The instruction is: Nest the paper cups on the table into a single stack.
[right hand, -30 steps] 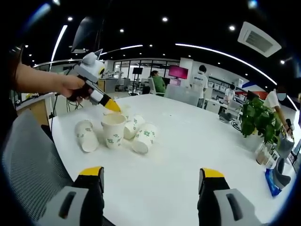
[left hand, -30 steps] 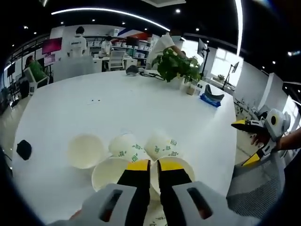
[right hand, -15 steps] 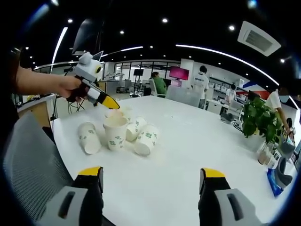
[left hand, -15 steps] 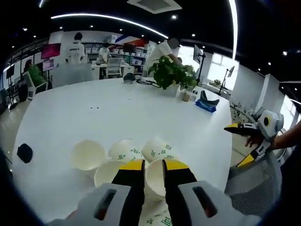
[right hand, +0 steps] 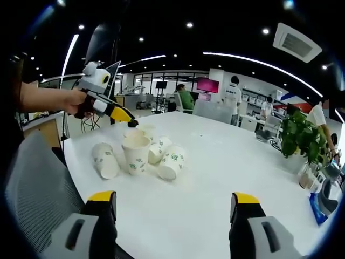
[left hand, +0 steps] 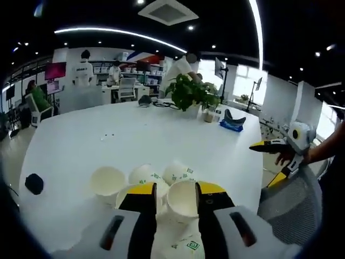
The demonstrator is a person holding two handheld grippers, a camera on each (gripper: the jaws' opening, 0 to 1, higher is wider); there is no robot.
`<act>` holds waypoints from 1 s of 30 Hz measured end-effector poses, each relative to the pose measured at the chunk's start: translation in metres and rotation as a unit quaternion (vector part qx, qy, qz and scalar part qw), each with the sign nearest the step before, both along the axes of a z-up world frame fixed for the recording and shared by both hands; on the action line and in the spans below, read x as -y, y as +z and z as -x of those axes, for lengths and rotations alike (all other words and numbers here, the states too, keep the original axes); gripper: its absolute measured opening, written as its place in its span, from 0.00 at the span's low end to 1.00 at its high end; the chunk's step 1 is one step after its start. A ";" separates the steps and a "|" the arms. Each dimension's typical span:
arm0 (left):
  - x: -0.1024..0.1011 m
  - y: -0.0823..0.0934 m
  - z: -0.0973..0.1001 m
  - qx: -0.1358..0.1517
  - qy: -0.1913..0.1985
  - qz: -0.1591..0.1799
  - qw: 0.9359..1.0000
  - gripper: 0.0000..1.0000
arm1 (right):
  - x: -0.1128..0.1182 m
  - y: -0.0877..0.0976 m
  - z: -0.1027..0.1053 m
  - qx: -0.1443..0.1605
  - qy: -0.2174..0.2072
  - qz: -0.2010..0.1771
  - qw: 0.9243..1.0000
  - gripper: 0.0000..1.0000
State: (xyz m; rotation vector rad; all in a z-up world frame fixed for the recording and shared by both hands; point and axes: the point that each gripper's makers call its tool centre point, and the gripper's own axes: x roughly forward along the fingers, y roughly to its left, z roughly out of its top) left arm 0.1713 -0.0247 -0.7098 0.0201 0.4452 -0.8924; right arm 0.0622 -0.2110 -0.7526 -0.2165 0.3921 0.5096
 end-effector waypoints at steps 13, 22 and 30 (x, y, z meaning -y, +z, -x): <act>-0.018 -0.002 0.020 0.010 0.001 -0.016 1.000 0.42 | -0.002 -0.001 0.001 -0.002 0.005 -0.001 1.000 0.89; -0.035 -0.018 0.036 -0.007 0.009 -0.015 1.000 0.41 | -0.003 -0.002 0.001 -0.005 0.008 0.000 1.000 0.88; -0.051 -0.036 0.040 -0.025 0.015 -0.021 0.999 0.40 | -0.004 -0.002 0.002 -0.006 0.011 0.001 1.000 0.88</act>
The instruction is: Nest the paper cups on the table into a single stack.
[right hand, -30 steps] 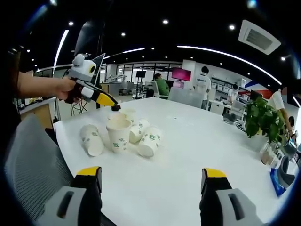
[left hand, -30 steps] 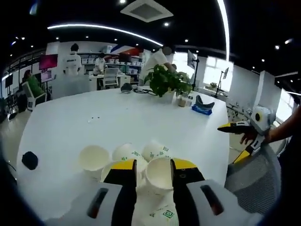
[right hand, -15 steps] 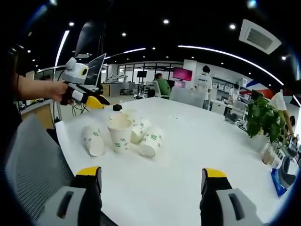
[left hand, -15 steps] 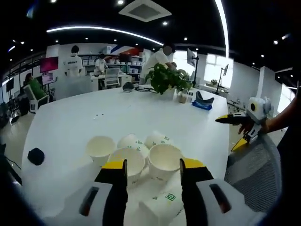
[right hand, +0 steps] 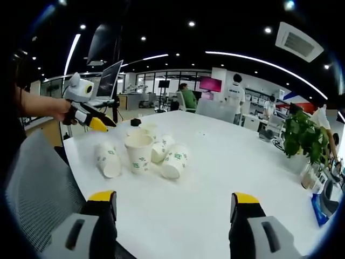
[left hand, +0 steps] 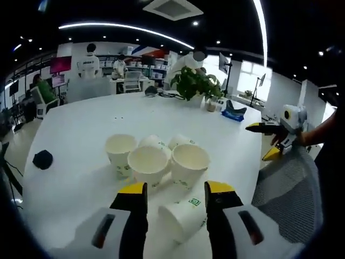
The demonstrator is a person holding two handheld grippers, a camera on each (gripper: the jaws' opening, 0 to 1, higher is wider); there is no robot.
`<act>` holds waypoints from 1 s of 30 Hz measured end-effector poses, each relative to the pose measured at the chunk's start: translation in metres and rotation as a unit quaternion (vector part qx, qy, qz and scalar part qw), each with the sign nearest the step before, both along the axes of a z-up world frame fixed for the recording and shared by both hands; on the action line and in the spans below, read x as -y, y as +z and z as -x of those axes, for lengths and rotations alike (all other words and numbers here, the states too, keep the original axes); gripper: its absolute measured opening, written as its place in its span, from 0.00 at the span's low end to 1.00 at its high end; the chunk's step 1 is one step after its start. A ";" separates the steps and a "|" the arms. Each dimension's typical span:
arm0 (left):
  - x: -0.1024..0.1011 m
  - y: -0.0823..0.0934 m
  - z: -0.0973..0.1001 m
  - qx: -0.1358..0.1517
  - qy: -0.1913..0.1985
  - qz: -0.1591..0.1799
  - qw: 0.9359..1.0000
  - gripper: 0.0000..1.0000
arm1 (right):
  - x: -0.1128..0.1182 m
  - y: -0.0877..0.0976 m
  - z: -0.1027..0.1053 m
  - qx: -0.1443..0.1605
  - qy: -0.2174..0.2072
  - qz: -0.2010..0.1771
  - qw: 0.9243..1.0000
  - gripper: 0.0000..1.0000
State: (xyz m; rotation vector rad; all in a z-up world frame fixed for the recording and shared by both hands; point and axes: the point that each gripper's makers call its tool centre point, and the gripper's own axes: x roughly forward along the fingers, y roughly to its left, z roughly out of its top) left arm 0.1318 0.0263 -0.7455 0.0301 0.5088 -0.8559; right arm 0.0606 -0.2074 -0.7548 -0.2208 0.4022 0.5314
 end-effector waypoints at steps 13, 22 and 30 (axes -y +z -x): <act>-0.015 -0.024 0.016 -0.034 -0.001 -0.008 0.999 0.35 | -0.001 0.000 0.001 -0.002 0.004 0.003 1.000 0.88; -0.013 -0.039 0.023 -0.081 -0.021 0.018 0.996 0.27 | -0.001 -0.001 0.001 -0.002 0.006 0.005 1.000 0.87; -0.011 -0.047 0.027 -0.114 -0.031 0.036 0.992 0.16 | 0.000 0.000 0.001 -0.001 0.002 0.004 1.000 0.87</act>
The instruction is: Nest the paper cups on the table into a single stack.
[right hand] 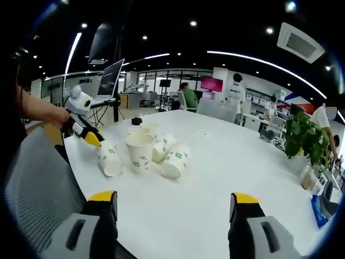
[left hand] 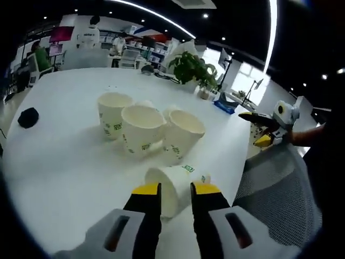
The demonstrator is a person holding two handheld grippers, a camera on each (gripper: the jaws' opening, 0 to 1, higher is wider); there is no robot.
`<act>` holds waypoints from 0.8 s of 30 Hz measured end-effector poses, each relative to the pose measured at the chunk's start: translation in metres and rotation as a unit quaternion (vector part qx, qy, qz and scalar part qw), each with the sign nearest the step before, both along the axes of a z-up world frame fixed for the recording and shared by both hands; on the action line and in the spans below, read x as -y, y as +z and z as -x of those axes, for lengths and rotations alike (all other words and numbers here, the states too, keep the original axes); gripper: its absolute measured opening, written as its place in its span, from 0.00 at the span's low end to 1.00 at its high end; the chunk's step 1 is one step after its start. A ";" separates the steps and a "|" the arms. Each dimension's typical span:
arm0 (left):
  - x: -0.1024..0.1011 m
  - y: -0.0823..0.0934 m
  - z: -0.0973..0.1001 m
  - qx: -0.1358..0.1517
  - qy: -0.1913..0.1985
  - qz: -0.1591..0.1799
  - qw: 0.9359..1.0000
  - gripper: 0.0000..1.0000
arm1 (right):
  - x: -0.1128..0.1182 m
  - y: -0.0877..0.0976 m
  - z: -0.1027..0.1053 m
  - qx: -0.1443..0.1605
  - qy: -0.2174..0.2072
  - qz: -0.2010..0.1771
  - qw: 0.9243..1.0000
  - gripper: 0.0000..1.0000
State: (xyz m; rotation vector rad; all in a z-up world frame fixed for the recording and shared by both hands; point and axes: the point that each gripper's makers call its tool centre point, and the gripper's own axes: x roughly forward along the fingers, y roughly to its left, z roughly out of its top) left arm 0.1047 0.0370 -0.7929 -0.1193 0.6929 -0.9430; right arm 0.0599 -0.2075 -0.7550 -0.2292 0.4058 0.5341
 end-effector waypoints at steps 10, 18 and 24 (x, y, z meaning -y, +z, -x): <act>0.009 -0.001 0.011 -0.060 -0.035 0.061 0.996 0.03 | 0.001 -0.001 0.000 -0.001 0.000 0.003 1.000 0.86; 0.017 0.006 0.031 -0.071 -0.073 0.077 0.992 0.00 | 0.001 -0.001 0.000 -0.001 0.000 0.002 1.000 0.86; 0.020 0.011 0.036 -0.061 -0.079 0.075 0.992 0.00 | 0.000 -0.001 0.000 -0.001 0.001 0.002 1.000 0.86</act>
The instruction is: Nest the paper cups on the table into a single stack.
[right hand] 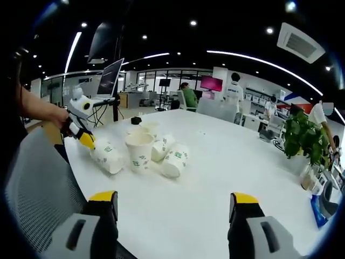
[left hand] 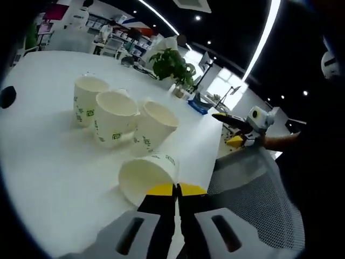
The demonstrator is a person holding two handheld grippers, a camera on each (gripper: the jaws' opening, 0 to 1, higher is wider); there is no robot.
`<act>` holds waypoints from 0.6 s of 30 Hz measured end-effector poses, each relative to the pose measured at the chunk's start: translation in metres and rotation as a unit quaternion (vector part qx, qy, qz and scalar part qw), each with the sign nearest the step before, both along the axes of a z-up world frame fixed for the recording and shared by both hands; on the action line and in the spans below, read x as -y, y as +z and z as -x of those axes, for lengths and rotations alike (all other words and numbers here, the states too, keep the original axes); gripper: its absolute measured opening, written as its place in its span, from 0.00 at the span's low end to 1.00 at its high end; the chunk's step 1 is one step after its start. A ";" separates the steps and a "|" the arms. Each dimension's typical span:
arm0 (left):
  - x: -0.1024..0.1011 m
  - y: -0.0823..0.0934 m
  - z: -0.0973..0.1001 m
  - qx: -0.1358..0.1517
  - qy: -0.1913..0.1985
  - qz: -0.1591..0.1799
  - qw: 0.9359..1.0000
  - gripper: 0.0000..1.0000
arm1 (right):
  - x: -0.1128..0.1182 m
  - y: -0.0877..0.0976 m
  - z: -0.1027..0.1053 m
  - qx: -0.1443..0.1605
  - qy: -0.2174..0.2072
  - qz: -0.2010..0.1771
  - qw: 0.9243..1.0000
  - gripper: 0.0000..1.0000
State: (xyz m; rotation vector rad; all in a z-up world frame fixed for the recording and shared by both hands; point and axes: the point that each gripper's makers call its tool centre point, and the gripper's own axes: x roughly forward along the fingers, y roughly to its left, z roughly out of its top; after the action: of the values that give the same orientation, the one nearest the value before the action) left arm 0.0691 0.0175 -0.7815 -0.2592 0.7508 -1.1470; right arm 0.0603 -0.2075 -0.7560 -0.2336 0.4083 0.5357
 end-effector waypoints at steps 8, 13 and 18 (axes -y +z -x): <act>0.004 0.017 0.002 0.019 0.002 -0.001 1.000 0.00 | -0.001 0.001 0.000 0.000 0.001 -0.003 1.000 0.86; 0.006 0.033 0.002 0.036 -0.004 -0.003 0.999 0.00 | -0.001 0.002 0.000 0.002 0.001 -0.006 1.000 0.86; 0.008 0.050 0.001 0.057 -0.018 -0.004 0.998 0.00 | -0.001 0.002 0.000 0.003 0.001 -0.006 1.000 0.87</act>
State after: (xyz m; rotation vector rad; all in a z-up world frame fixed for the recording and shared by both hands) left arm 0.0686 0.0090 -0.7315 -0.1726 0.6622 -1.1827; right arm 0.0601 -0.2063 -0.7538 -0.2235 0.3986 0.5384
